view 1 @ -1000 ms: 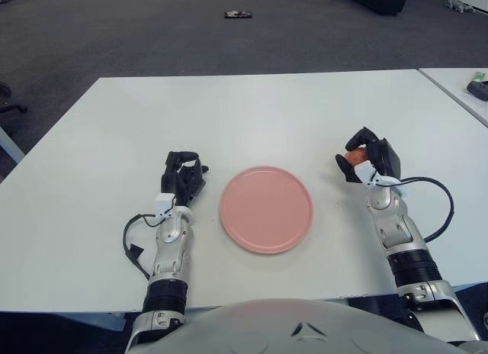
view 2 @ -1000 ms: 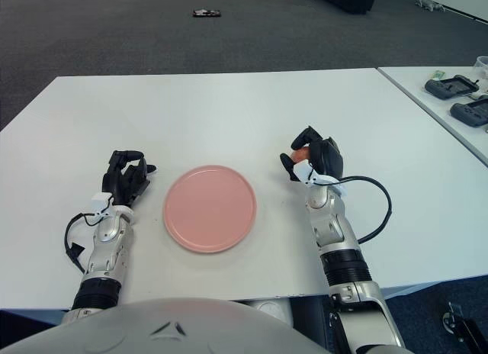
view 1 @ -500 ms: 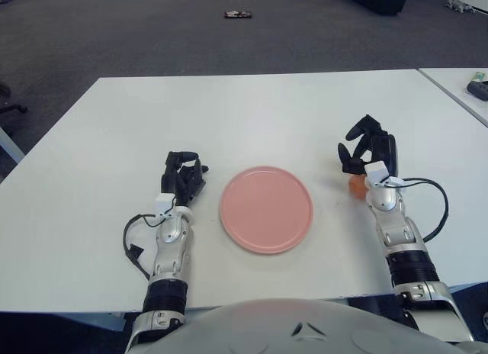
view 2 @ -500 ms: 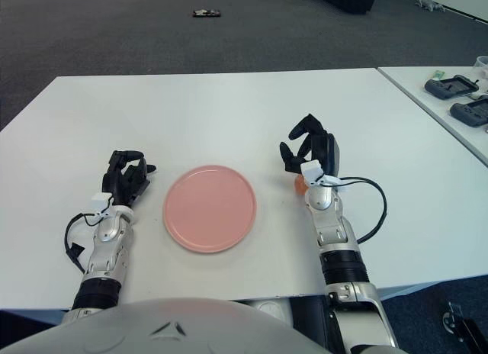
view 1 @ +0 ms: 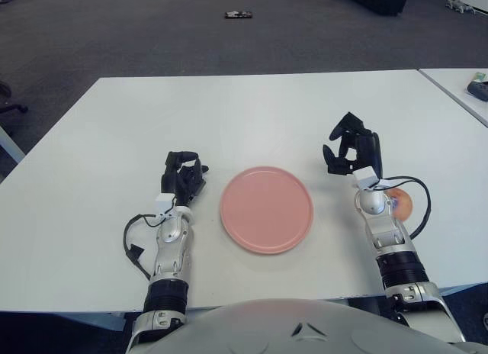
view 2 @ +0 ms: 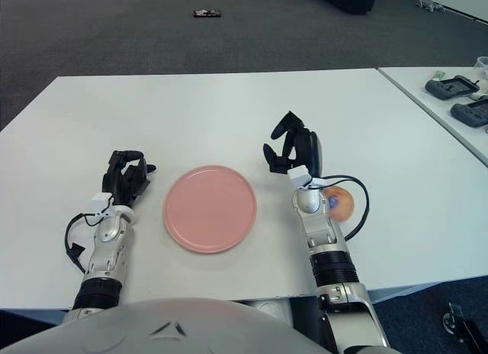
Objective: Put the apple into the plate.
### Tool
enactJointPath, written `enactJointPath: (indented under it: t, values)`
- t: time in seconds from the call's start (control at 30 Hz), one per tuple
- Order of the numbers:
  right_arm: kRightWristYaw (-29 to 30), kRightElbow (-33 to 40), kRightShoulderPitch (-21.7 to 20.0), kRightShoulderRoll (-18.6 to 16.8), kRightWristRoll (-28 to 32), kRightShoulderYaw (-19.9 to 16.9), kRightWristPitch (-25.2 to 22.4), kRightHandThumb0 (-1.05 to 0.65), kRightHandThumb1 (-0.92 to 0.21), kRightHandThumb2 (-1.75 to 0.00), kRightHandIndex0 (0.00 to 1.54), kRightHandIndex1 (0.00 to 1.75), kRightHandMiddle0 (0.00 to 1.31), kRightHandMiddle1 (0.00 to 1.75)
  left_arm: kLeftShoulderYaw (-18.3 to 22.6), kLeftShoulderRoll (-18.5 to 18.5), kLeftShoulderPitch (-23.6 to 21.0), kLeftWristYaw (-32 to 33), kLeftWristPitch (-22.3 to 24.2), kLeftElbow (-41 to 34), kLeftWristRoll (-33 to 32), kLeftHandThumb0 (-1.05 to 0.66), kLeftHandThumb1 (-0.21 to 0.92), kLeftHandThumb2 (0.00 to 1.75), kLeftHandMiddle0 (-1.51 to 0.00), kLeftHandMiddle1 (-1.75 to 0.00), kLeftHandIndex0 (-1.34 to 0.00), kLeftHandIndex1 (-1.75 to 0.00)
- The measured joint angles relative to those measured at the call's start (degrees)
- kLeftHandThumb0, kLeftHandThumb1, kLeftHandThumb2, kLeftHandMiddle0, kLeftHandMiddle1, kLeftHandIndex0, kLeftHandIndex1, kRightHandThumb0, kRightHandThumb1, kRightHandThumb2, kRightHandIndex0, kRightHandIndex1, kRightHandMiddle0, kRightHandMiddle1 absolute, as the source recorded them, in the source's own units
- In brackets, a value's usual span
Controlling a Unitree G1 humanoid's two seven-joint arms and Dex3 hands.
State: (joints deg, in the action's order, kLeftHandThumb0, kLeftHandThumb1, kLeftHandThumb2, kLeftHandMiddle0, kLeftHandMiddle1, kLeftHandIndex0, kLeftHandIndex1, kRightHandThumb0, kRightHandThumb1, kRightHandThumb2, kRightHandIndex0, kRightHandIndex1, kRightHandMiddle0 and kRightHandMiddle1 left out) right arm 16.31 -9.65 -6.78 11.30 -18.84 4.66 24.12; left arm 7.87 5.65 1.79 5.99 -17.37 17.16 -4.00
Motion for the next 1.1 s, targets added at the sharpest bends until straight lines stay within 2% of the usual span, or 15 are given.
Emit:
enactJointPath:
  t: [0.3,0.5,0.73,0.9,1.1]
  values:
    - [-4.3,0.3,0.3,0.3,-0.1,2.0,4.3,-0.54,-0.17,-1.5,1.24,1.75,0.74,1.75,0.0,0.0,0.0,0.1,0.2,0.0,0.1,-0.36,0.84,0.64,-0.53,-1.39,-0.24,-1.75]
    - [-6.8,0.3,0.3,0.7,0.1,2.1,6.3,-0.54,-0.18,-1.49,1.2,1.75,0.73,1.75,-0.1,0.0,0.0,0.2,0.3,-0.1,0.2,-0.36,0.84,0.65,-0.53,-1.39,-0.24,-1.75]
    - [-7.3,0.5,0.2,2.6,-0.8,0.6,7.5,-0.45,-0.43,-1.16,0.9,1.75,0.51,1.75,0.0,0.1,-0.1,0.2,0.2,-0.1,0.0,-0.36,0.83,0.65,-0.52,-1.38,-0.25,-1.75]
    - [-7.2,1.6,0.3,4.2,-3.0,-0.8,6.5,-0.42,-0.52,-1.06,0.77,1.75,0.45,1.75,0.1,0.2,-0.1,0.2,0.2,-0.1,-0.1,-0.36,0.83,0.65,-0.53,-1.38,-0.25,-1.75]
    - [-8.3,4.7,1.2,5.8,-4.4,-1.8,3.1,-0.4,-0.6,-0.94,0.64,1.75,0.4,1.73,0.2,0.3,-0.1,0.3,0.3,-0.1,-0.1,-0.36,0.83,0.66,-0.53,-1.38,-0.25,-1.75]
